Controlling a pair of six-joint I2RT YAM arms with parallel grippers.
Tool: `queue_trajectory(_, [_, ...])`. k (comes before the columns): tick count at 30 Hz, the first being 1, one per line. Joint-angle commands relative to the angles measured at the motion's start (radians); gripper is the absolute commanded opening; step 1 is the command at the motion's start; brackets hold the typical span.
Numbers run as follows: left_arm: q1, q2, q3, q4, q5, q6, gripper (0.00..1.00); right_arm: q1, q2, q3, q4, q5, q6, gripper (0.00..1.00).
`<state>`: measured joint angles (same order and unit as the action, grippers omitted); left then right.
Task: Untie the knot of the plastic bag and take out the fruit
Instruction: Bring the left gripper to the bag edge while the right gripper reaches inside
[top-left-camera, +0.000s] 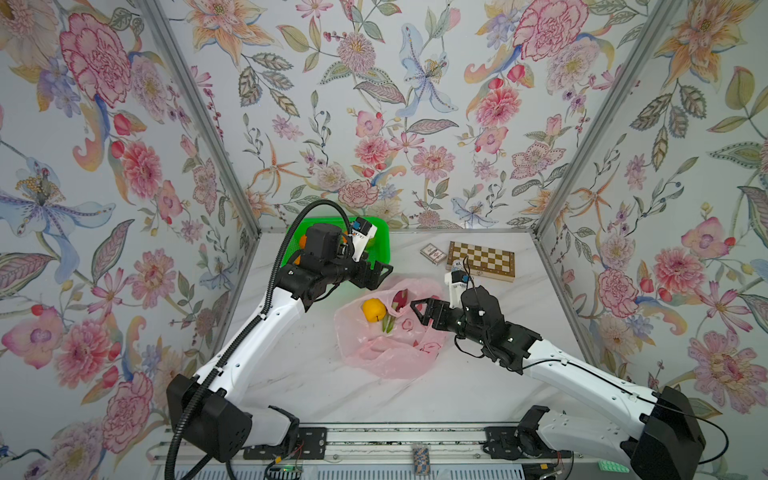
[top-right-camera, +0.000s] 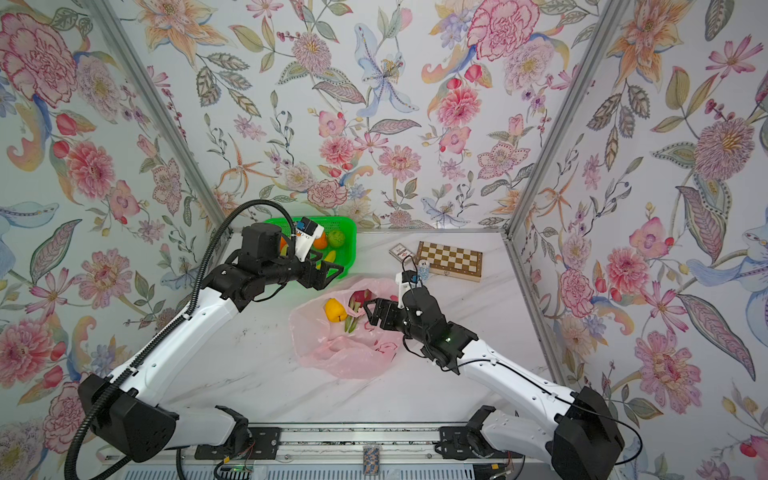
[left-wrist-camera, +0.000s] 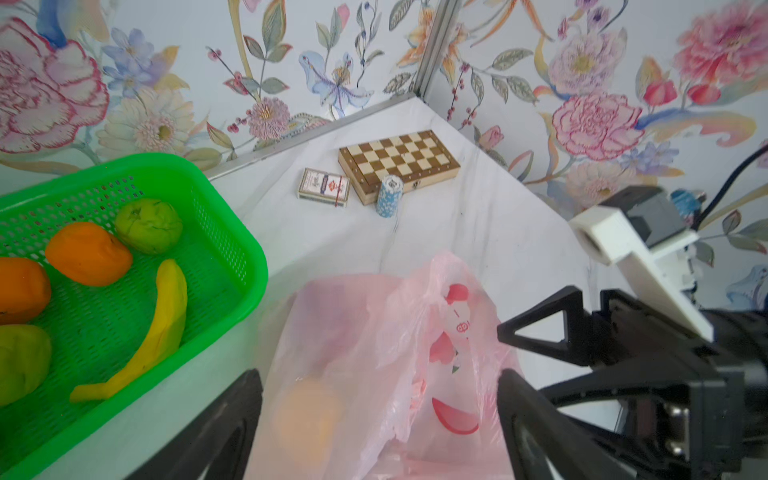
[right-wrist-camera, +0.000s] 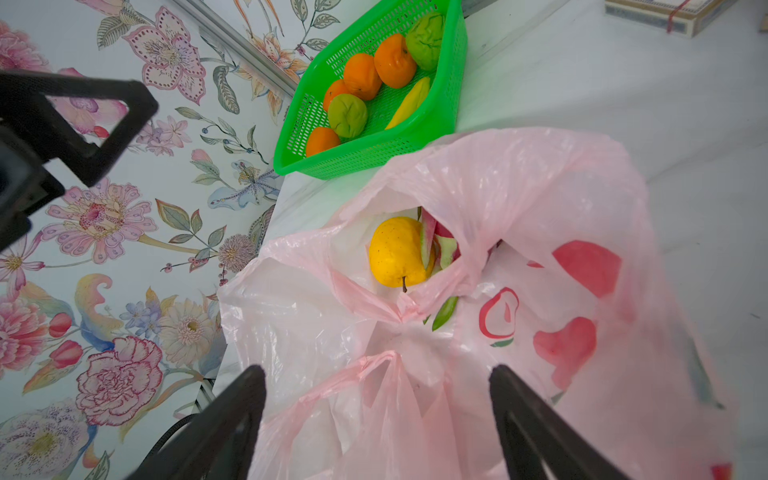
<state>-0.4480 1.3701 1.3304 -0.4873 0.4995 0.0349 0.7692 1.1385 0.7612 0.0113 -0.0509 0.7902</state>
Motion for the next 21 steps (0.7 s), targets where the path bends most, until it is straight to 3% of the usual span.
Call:
queue_trajectory(1, [-0.019,0.021,-0.037,-0.142,-0.002,0.156,0.91,0.007,-0.006,-0.008,0.016,-0.023,0.008,0.84])
queue_trajectory(6, [-0.031,0.107,-0.024,-0.167,0.008,0.192,0.9,0.02,0.026,-0.008,0.04,-0.038,0.019,0.82])
queue_trajectory(10, [-0.033,0.168,-0.041,-0.103,0.062,0.199,0.81,0.034,0.054,-0.008,0.05,-0.039,0.027,0.81])
queue_trajectory(15, [-0.034,0.186,-0.051,-0.025,-0.003,0.149,0.47,0.053,0.066,-0.028,0.072,-0.021,0.045,0.8])
queue_trajectory(21, [-0.035,0.136,-0.105,0.164,-0.107,-0.033,0.07,0.065,0.129,-0.025,0.118,-0.022,0.052,0.79])
